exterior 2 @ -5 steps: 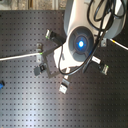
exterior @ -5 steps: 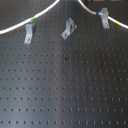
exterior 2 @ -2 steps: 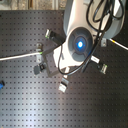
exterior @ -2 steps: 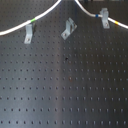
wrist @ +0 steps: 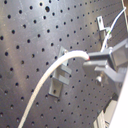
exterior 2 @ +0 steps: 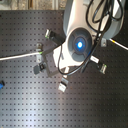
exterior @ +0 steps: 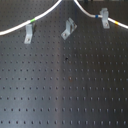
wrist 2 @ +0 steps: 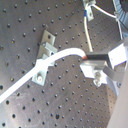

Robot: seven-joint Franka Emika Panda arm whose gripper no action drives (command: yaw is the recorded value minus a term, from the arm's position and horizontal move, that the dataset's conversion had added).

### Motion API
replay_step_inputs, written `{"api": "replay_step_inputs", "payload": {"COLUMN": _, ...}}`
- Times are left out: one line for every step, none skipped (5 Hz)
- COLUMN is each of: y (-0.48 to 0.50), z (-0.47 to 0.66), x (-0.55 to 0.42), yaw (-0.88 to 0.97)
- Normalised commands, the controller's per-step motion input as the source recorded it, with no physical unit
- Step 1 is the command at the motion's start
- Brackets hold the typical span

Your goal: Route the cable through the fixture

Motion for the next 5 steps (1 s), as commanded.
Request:
{"api": "replay_step_inputs", "payload": {"y": 0.121, "z": 0.28, "x": -0.042, "yaw": -0.04}}
{"api": "replay_step_inputs", "payload": {"y": 0.100, "z": 0.31, "x": -0.033, "yaw": -0.04}}
{"api": "replay_step_inputs", "payload": {"y": 0.107, "z": 0.33, "x": -0.035, "yaw": -0.04}}
{"api": "replay_step_inputs", "payload": {"y": 0.065, "z": 0.29, "x": -0.090, "yaw": -0.10}}
{"api": "replay_step_inputs", "payload": {"y": -0.006, "z": 0.31, "x": -0.263, "yaw": -0.26}}
